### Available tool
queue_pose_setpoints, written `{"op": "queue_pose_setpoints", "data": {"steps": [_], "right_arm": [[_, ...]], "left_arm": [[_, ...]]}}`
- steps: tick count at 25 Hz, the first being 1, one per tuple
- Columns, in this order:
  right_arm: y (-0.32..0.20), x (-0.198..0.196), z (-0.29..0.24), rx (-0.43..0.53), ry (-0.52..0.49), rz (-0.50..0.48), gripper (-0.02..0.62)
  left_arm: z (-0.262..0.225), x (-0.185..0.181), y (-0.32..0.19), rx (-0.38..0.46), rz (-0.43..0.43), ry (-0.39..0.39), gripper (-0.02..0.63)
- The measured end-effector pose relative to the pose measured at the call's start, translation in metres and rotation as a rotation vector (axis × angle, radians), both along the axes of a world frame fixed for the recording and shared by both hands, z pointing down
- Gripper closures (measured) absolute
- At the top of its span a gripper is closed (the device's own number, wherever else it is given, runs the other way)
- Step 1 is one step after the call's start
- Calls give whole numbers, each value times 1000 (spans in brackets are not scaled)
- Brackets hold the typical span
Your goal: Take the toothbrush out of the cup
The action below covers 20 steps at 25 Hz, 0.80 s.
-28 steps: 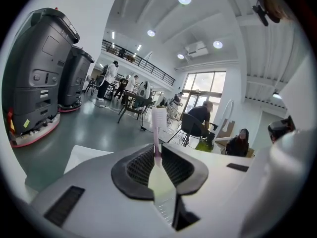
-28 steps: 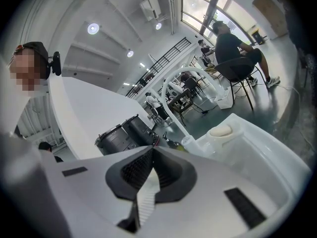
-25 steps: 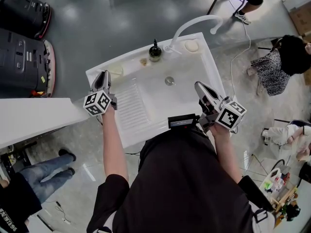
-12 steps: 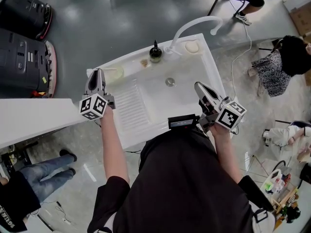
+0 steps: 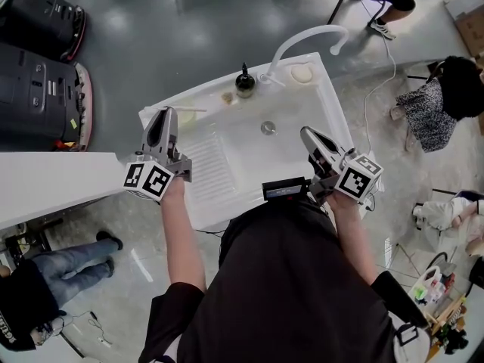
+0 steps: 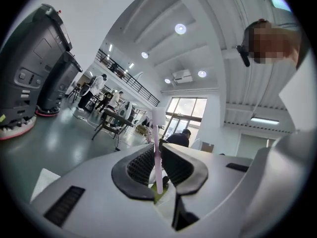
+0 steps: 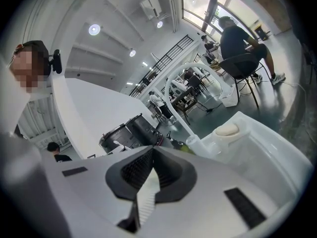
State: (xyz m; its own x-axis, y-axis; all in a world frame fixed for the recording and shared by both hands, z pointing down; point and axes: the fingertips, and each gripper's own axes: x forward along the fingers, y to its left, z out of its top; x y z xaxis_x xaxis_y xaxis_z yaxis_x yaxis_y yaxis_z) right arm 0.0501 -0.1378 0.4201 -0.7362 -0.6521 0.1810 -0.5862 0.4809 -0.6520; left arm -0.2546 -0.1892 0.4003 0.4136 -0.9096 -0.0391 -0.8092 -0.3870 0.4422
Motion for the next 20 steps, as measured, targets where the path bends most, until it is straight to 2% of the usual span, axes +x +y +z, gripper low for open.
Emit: {"op": "queue_pose_setpoints", "data": {"steps": [9,20], "right_arm": [[-1,-8,-5,18,-10,-50,591],[6,-14,-17,65,-35,-124,591]], "left_arm": [[-37,65,22,49,223,152,557],[-66,104,43,95,374,348,557]]}}
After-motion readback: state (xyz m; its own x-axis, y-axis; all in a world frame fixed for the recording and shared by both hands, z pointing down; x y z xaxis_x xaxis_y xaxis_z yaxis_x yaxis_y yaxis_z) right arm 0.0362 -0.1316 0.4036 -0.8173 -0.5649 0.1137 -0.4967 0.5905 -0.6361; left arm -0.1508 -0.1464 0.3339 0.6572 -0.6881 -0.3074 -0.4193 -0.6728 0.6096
